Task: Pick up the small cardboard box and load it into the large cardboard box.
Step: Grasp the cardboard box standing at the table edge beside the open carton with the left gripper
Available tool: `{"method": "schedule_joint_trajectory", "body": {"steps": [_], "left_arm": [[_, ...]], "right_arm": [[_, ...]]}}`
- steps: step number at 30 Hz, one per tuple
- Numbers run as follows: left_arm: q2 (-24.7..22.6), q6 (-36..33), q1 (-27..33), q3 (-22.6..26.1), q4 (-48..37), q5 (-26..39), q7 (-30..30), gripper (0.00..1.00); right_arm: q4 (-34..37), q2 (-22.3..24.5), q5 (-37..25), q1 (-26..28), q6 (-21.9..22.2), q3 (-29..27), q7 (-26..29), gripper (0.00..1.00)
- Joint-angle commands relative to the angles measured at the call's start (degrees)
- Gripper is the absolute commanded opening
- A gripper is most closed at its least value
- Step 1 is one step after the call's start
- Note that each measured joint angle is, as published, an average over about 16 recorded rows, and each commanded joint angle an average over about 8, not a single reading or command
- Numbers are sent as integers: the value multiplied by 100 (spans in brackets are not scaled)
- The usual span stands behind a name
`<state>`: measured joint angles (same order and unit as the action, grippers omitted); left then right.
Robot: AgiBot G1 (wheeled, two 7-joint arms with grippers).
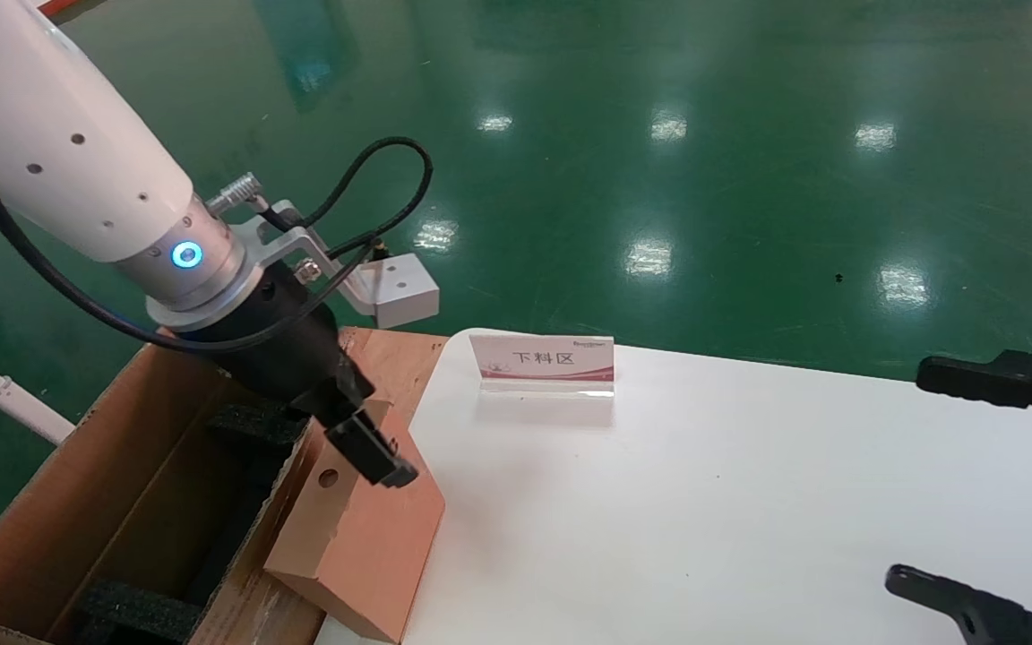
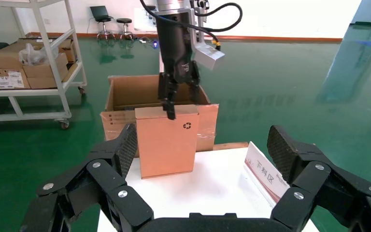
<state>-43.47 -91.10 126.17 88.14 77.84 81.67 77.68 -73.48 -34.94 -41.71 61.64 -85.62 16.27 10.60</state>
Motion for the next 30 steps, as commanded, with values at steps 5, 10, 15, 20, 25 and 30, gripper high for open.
{"method": "schedule_joint_trajectory", "body": {"steps": [5, 10, 15, 20, 25, 30], "left_arm": [[-121, 8, 697, 1091, 7, -390, 371, 100], [-282, 44, 1098, 1920, 9, -652, 609, 100], [-471, 116, 1303, 2546, 9, -921, 780, 100], [-565, 229, 1338, 2925, 5, -1077, 891, 100], [-560, 415, 1278, 3107, -3, -1067, 973, 100], [-481, 640, 1214, 3152, -8, -1019, 1014, 100]], "right_arm": [[0, 1, 2, 1, 1, 2, -1, 100], [0, 2, 3, 1, 2, 4, -2, 100], [0, 3, 4, 1, 3, 6, -3, 100], [0, 3, 6, 2, 4, 8, -4, 100], [0, 4, 7, 2, 4, 10, -5, 100], [0, 5, 8, 3, 5, 12, -6, 100]]}}
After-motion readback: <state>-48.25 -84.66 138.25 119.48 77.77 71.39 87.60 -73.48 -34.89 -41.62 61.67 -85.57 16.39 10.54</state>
